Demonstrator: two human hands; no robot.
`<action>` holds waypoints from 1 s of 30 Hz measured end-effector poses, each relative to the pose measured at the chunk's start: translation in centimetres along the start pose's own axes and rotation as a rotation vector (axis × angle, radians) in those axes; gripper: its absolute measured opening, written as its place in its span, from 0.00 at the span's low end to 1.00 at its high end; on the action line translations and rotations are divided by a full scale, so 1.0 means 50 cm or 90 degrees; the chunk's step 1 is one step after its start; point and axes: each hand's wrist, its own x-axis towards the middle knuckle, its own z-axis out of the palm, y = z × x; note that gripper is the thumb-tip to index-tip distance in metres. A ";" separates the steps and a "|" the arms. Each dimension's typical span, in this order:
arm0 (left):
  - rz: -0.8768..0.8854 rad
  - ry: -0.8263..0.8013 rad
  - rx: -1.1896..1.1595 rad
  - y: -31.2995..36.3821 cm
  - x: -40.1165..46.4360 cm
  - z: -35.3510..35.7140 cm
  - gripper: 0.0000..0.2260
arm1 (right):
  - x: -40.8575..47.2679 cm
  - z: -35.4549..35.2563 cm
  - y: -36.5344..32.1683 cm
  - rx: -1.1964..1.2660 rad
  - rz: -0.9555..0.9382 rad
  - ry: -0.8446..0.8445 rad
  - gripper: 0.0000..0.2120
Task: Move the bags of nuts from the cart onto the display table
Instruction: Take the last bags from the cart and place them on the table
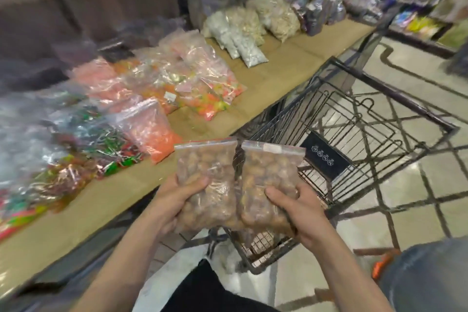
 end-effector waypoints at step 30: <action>0.196 0.513 -0.228 -0.038 -0.722 -0.940 0.28 | -0.331 1.062 0.255 -0.167 0.071 -0.490 0.28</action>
